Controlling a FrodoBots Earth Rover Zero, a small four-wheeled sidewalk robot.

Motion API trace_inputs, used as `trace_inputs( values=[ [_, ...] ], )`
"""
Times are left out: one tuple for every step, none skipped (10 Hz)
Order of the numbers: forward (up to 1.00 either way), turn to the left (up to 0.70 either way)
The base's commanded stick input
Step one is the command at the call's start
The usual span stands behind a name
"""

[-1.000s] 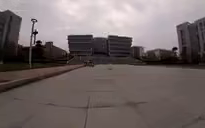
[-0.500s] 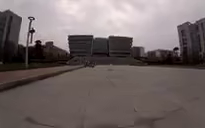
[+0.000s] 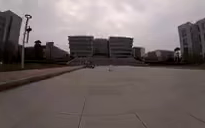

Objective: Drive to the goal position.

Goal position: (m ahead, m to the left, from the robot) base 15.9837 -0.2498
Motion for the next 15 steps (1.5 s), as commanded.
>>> trace_inputs(
  values=[
    [1.0, 0.0],
    [1.0, 0.0],
    [1.0, 0.0],
    [1.0, 0.0],
    [1.0, 0.0],
    [1.0, 0.0],
    [1.0, 0.0],
    [1.0, 0.0],
    [1.0, 0.0],
    [1.0, 0.0],
    [1.0, -0.01],
    [1.0, -0.22],
    [1.0, -0.27],
    [1.0, -0.27],
    [1.0, -0.1]
  ],
)
